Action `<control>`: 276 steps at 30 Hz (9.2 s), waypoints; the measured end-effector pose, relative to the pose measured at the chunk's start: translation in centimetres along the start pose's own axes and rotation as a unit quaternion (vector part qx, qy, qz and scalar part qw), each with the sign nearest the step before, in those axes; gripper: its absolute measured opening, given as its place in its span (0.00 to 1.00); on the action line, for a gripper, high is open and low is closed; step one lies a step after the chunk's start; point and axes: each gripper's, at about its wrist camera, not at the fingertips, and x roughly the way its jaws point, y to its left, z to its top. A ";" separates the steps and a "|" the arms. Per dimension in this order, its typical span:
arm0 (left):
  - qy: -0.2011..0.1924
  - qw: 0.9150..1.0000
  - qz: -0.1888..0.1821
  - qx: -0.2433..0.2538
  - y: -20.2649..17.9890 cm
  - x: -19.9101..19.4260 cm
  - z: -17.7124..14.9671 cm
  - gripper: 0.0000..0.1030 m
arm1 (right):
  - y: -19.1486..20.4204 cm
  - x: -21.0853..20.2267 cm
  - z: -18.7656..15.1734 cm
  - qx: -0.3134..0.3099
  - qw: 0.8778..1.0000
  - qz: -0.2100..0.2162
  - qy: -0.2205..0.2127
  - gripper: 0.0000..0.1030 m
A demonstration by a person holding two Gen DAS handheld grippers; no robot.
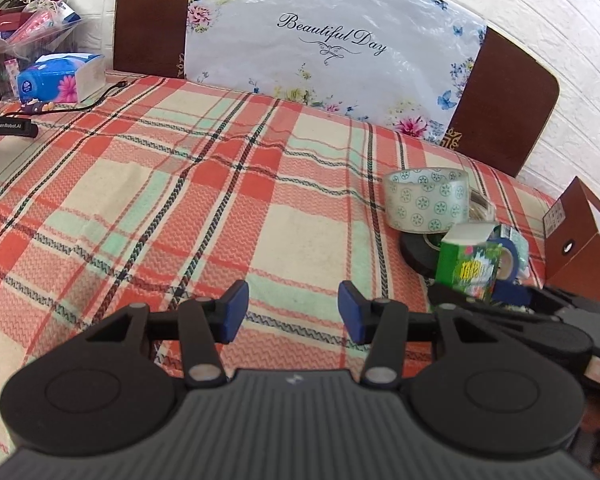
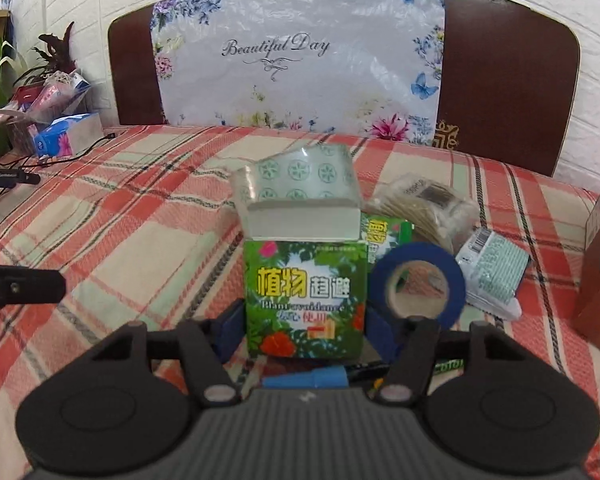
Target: Organize objects
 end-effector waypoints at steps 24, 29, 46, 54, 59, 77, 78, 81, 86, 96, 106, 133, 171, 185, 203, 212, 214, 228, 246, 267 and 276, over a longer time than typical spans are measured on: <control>0.019 0.998 -0.055 -0.027 2.1 3.1 1.4 0.61 | 5.0 -3.4 -4.5 -0.079 0.995 0.068 0.008 0.81; 0.027 0.996 -0.082 0.023 0.1 3.6 0.5 0.85 | 5.9 -2.8 -5.1 -0.091 0.993 0.068 0.022 0.81; 0.011 0.989 -0.100 0.106 -2.1 2.8 0.6 0.85 | 5.9 -1.9 -5.3 -0.092 0.994 0.053 0.021 0.83; 0.060 0.979 -0.140 0.135 -4.2 3.8 -1.5 0.38 | 6.1 -1.4 -5.0 -0.092 0.994 0.052 0.016 0.80; 0.063 0.982 -0.145 0.101 -3.3 3.0 -1.5 0.29 | 5.0 -1.3 -4.5 -0.069 0.997 0.036 0.006 0.58; -0.003 0.949 -0.229 0.218 -22.6 -0.7 2.7 0.30 | -6.0 -11.1 -3.4 -0.024 0.962 -0.174 -0.211 0.55; -0.006 0.944 -0.237 0.231 -24.5 -0.6 2.5 0.30 | -7.3 -11.7 -3.3 -0.017 0.957 -0.191 -0.218 0.55; -0.005 0.932 -0.257 0.255 -29.9 0.5 2.4 0.30 | -11.6 -13.1 -3.2 0.013 0.944 -0.235 -0.232 0.55; -0.033 0.936 -0.221 0.272 -36.7 2.9 2.6 0.53 | -18.3 -12.4 -2.4 0.042 0.932 -0.292 -0.212 0.78; -0.040 0.968 -0.160 0.189 -25.8 1.2 3.7 0.55 | -20.6 -13.2 -5.3 0.143 0.927 -0.250 -0.241 0.75; 0.023 0.994 -0.055 0.093 -11.2 2.0 2.6 0.53 | -10.4 -8.3 -5.9 0.070 0.990 -0.059 -0.111 0.73; 0.132 0.982 -0.126 0.050 -8.8 5.5 -0.6 0.49 | -12.8 -0.4 -1.1 0.159 0.987 0.026 -0.001 0.45; 0.057 0.961 -0.240 0.125 -23.6 1.6 6.0 0.19 | -9.9 -12.9 -4.2 0.071 0.980 -0.058 -0.174 0.18; 0.057 0.946 -0.211 0.238 -39.0 7.7 5.9 0.22 | -24.7 -10.4 -2.1 0.222 0.948 -0.118 -0.193 0.22; -0.006 0.954 -0.185 0.236 -30.0 1.3 2.8 0.30 | -20.5 -14.7 -5.3 0.213 0.939 -0.141 -0.232 0.27; 0.013 0.984 -0.089 0.153 -17.0 1.4 1.4 0.34 | -13.0 -12.6 -6.1 0.153 0.975 -0.069 -0.147 0.28; 0.028 0.990 -0.061 0.128 -13.2 2.1 0.9 0.34 | -11.0 -11.7 -6.5 0.128 0.982 -0.058 -0.126 0.29; 0.064 0.992 -0.079 0.076 -6.6 2.6 -0.4 0.34 | -4.0 -2.1 -4.7 -0.010 0.999 -0.041 -0.026 0.54; 0.129 0.965 -0.142 0.179 -16.0 5.8 -4.4 0.21 | -3.3 -7.5 -9.5 -0.063 0.996 -0.046 -0.045 0.53; 0.023 0.913 -0.276 0.301 -41.4 2.6 0.8 0.16 | -21.0 -14.9 -5.8 0.048 0.930 -0.286 -0.225 0.53; 0.037 0.914 -0.252 0.315 -45.4 4.1 -0.7 0.20 | -26.0 -14.0 -6.3 0.075 0.912 -0.348 -0.206 0.63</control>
